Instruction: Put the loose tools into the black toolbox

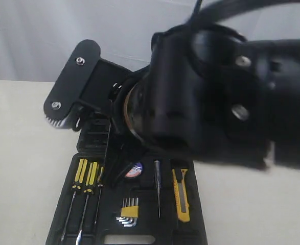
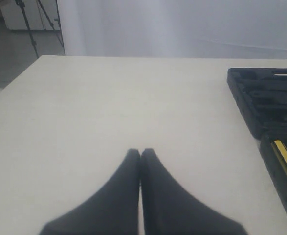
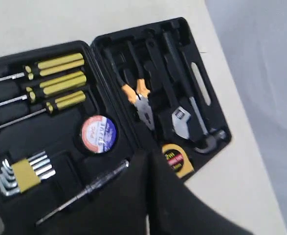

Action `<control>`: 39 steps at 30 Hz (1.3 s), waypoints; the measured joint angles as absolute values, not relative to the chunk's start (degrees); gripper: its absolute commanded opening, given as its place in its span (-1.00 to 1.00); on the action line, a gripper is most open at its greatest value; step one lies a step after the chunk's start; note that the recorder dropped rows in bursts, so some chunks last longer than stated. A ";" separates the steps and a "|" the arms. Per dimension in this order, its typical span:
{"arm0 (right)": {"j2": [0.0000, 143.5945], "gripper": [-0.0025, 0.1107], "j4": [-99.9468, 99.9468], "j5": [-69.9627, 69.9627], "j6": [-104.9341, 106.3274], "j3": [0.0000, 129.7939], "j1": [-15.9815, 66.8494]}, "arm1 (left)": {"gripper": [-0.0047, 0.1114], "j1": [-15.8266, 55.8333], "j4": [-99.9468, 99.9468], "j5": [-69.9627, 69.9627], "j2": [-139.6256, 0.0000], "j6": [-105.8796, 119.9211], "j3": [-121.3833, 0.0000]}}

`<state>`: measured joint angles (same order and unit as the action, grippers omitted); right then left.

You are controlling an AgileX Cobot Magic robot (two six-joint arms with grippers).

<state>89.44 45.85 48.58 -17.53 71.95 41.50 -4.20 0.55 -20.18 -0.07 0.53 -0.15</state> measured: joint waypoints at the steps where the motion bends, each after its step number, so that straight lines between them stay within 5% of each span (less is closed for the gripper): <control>1: 87.76 -0.96 48.07 51.08 -19.12 71.15 44.20 | -0.92 -4.20 0.55 -20.18 -0.07 0.53 -0.15; 8: 80.11 -0.96 60.07 68.63 -40.49 59.81 70.45 | -0.92 -4.20 0.55 -20.18 -0.07 0.53 -0.15; 13: 79.99 -0.96 65.14 69.26 -53.05 51.00 78.63 | -0.92 -4.20 0.55 -20.18 -0.07 0.53 -0.15; 39: 89.42 -0.96 70.10 70.63 -67.13 41.21 82.97 | -0.92 -4.20 0.55 -20.18 -0.07 0.53 -0.15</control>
<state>89.42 70.10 70.63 -67.13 41.21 82.97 -4.20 0.55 -20.18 -0.07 0.53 -0.15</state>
